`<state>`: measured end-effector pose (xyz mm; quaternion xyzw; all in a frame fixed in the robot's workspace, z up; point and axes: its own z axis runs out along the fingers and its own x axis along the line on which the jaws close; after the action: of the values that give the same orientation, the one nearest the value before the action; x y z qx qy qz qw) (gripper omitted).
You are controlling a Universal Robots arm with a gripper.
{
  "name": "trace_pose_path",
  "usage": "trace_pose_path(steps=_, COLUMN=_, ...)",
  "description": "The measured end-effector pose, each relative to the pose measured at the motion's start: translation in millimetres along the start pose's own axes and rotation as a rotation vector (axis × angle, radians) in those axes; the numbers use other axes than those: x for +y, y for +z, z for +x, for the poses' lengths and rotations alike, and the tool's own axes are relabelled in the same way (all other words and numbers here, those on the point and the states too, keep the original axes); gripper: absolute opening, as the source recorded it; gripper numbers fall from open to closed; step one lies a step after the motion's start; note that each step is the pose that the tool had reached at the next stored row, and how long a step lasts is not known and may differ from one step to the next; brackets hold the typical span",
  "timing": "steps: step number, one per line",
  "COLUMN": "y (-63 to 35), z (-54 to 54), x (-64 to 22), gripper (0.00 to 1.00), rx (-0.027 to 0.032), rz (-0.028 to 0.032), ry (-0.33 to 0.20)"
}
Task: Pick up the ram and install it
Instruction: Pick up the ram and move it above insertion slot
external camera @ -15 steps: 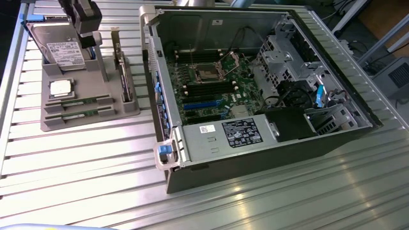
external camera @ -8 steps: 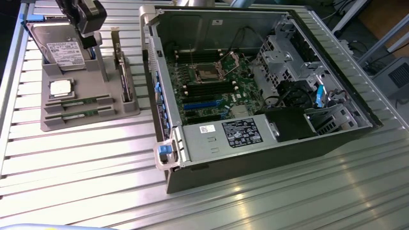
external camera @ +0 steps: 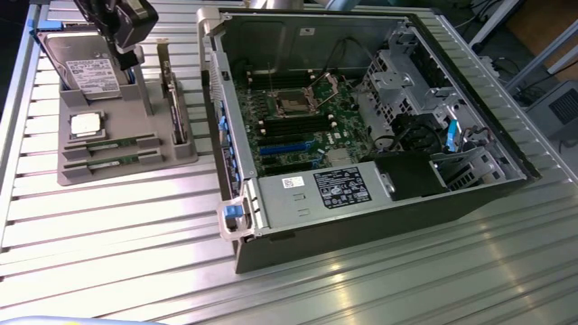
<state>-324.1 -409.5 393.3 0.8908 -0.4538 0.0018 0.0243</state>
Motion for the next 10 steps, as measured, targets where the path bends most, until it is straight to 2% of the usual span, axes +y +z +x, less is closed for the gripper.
trace_pose_path(steps=5, y=0.0, z=0.0, x=0.0, gripper=0.1, rx=0.0092, rz=-0.0013, ry=-0.098)
trace_pose_path(steps=10, y=0.0, z=0.0, x=0.0, gripper=0.1, rx=0.0139, rz=-0.0007, ry=-0.167)
